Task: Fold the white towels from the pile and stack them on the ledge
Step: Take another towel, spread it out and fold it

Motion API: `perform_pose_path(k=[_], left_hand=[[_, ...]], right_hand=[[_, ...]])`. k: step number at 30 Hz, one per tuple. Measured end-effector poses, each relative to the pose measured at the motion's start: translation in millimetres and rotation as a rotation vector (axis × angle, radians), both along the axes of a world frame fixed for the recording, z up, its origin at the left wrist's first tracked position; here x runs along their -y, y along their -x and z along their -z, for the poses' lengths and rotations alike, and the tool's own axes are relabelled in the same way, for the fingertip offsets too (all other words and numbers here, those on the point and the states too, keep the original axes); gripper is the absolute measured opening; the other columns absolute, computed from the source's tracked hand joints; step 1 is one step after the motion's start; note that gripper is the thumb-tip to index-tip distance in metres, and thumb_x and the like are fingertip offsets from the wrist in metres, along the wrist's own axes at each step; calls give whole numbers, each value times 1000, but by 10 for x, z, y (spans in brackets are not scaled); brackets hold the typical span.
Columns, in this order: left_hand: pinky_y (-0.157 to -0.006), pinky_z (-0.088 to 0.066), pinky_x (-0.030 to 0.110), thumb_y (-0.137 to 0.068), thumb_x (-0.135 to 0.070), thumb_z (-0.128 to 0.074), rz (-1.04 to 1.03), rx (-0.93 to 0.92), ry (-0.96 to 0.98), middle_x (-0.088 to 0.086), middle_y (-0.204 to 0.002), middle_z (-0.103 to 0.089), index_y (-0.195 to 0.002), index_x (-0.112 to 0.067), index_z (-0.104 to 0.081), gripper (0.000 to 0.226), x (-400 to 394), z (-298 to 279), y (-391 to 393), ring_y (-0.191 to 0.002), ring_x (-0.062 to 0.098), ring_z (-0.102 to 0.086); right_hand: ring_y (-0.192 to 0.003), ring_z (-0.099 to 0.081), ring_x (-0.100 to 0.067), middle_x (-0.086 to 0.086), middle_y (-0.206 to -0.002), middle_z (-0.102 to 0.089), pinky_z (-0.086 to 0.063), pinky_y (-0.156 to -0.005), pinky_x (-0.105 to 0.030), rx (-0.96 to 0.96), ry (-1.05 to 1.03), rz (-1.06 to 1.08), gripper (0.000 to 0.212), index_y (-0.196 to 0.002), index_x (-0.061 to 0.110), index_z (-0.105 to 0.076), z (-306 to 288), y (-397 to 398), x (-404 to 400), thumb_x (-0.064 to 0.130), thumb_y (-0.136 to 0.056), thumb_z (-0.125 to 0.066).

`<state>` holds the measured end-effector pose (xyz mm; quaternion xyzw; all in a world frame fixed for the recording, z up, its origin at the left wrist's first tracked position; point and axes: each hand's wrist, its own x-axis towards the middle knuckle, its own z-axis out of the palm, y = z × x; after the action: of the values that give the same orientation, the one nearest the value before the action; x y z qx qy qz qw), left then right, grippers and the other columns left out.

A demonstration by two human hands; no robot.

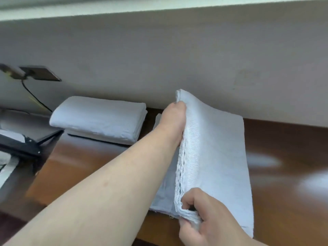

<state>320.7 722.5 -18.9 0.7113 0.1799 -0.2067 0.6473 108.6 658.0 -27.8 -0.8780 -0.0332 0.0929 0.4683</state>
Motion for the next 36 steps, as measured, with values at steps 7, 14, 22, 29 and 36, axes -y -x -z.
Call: perform_pose_path(k=[7, 14, 22, 29, 36], left_hand=[[-83, -53, 23, -80, -25, -44, 116, -5, -288, 13, -97, -64, -103, -10, -58, 31, -785, 609, -580, -88, 29, -64], [-85, -45, 28, -98, -14, -41, 235, 4, -539, 7, -100, -59, -107, -16, -56, 17, -955, 1121, -718, -102, 29, -58], [-115, -20, 44, -89, -30, -62, 399, 290, -942, 5, -160, -14, -155, -26, -5, 87, -772, 1172, -299, -144, 29, -20], [-99, -40, 37, -95, -45, -45, 1052, 458, -918, -1, -131, -43, -143, -33, -37, 50, -350, 1084, 942, -121, 22, -41], [-118, -14, 48, -100, -50, -27, 1261, 457, -1172, 6, -155, -19, -155, -25, -8, 64, -129, 1036, 1239, -141, 26, -20]], right_hand=[[-85, -54, -7, 14, -94, -56, -42, -71, -19, -181, 69, -114, 13, -99, 36, -45, 279, -600, -723, 40, -88, -51], [-123, -51, -12, 10, -136, -52, -42, -102, -26, -449, 129, -245, 50, -137, 35, -50, 749, -736, -857, 45, -89, -57], [-133, -44, -17, 3, -140, -53, -33, -112, -29, -133, 420, 169, 38, -134, 25, -58, 869, -1397, 423, 25, -96, -50], [-153, 2, -15, 5, -168, 0, -10, -123, -43, -328, 811, -98, 59, -157, 37, -13, 1013, -1630, 1086, 30, -102, -33], [-148, -19, -22, -1, -166, -14, -31, -111, -43, -417, 925, 76, 60, -158, 30, -14, 923, -1051, 1251, 41, -101, -29]])
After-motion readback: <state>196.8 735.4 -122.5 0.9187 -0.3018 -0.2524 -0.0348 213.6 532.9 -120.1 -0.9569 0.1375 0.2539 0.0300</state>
